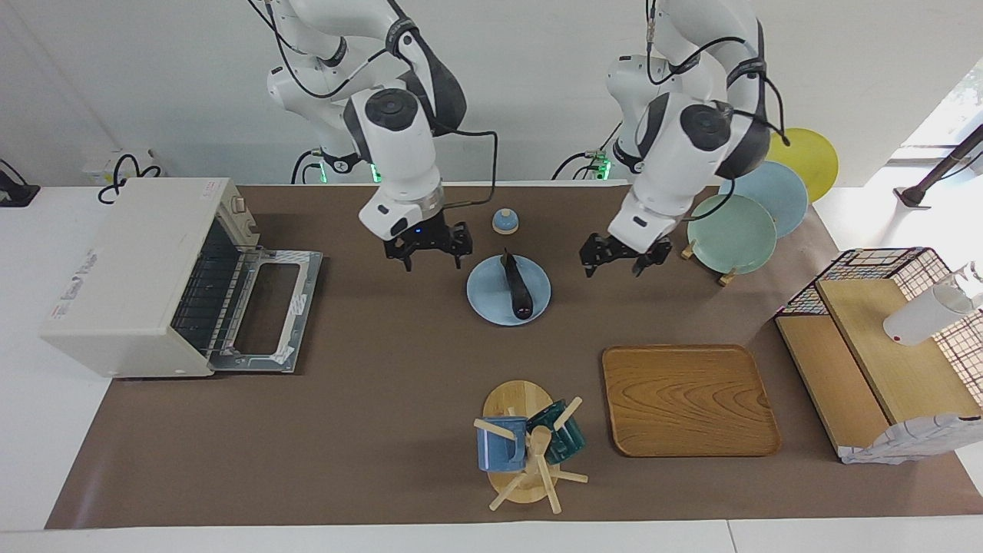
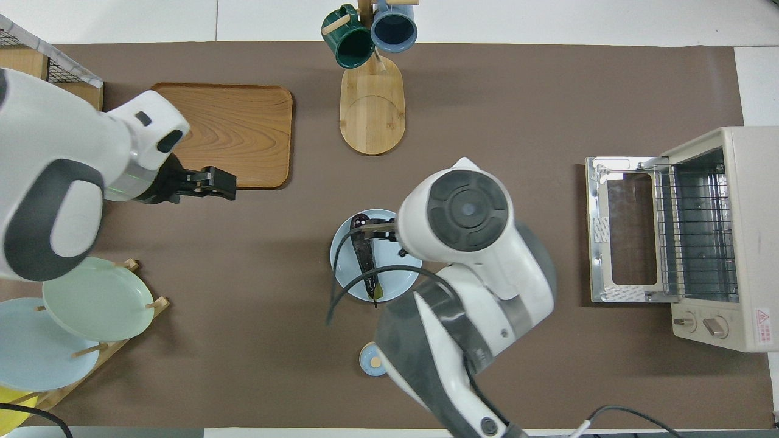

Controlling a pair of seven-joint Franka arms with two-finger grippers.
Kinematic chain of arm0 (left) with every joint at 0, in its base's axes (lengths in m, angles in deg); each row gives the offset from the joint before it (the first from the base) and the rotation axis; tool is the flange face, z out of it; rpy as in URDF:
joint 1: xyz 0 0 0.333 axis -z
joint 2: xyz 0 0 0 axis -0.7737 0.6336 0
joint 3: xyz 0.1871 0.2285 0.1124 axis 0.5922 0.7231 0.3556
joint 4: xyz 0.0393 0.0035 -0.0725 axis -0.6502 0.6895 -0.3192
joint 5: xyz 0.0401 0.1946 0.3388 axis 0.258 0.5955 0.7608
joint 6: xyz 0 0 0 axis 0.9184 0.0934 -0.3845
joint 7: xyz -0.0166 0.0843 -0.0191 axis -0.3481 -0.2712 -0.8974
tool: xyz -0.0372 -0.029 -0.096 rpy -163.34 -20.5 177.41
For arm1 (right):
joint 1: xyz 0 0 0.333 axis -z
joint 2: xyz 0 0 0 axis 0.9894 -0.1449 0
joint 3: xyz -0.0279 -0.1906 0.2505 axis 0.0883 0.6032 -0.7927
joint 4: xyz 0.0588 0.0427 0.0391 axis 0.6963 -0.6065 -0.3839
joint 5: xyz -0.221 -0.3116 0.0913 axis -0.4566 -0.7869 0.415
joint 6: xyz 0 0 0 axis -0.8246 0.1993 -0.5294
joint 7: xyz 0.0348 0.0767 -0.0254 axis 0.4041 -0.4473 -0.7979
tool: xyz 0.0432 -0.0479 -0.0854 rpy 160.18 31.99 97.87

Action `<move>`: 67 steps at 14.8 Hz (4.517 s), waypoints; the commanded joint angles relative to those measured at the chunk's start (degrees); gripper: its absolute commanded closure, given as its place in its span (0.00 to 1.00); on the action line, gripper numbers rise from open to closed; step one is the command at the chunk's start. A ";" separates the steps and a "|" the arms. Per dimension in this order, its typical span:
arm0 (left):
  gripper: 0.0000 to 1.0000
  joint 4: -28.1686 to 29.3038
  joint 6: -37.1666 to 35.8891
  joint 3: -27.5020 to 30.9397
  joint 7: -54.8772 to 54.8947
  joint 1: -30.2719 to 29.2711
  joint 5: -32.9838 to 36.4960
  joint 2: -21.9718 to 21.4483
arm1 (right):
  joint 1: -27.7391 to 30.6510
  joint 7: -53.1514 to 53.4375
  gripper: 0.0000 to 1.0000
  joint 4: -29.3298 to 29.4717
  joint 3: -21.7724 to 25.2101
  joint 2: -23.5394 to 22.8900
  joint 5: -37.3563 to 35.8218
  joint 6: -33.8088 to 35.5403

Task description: Put eggplant into oven

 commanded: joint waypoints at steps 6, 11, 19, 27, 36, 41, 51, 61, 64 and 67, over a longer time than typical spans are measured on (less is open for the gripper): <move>0.00 -2.78 -12.29 -0.12 4.39 -6.96 3.68 -5.52 | -12.15 16.93 0.18 12.55 0.17 -19.33 -8.86 -8.33; 0.00 -8.59 -20.29 -0.12 3.94 -6.17 6.40 -5.43 | -11.88 16.75 0.38 6.47 0.26 -17.74 -9.39 -13.79; 0.00 -8.76 -17.57 4.89 4.12 -0.99 5.96 -4.38 | -11.97 16.75 0.48 2.08 0.17 -16.51 -9.83 -17.22; 0.00 -8.59 -14.68 4.01 5.87 -2.21 6.14 -4.38 | -12.32 16.84 0.83 -1.97 0.26 -15.63 -10.18 -20.39; 0.00 -9.21 -14.77 3.13 6.67 -3.80 6.49 -4.20 | -10.84 10.70 1.00 10.43 0.79 -15.11 -19.05 4.48; 0.00 -9.20 -15.90 3.39 6.58 -3.80 6.93 -4.90 | -0.83 -0.19 1.00 0.88 0.79 -4.41 -19.15 8.27; 0.00 -11.04 -17.58 1.90 6.76 -5.99 7.11 -3.16 | 27.38 -30.86 1.00 -16.11 0.88 9.77 -19.15 10.11; 0.00 -11.23 -18.90 1.72 6.14 -5.91 7.11 -4.81 | 38.83 -41.35 1.00 -23.68 0.70 12.05 -18.97 0.53; 0.00 -11.14 -18.81 1.81 6.14 -5.91 7.11 -4.81 | 39.09 -41.08 1.00 -24.38 0.70 12.06 -18.53 -1.04; 0.00 -11.23 -18.63 1.90 6.23 -6.00 7.02 -4.73 | 39.70 -40.99 1.00 -27.53 0.70 12.84 -18.09 -4.64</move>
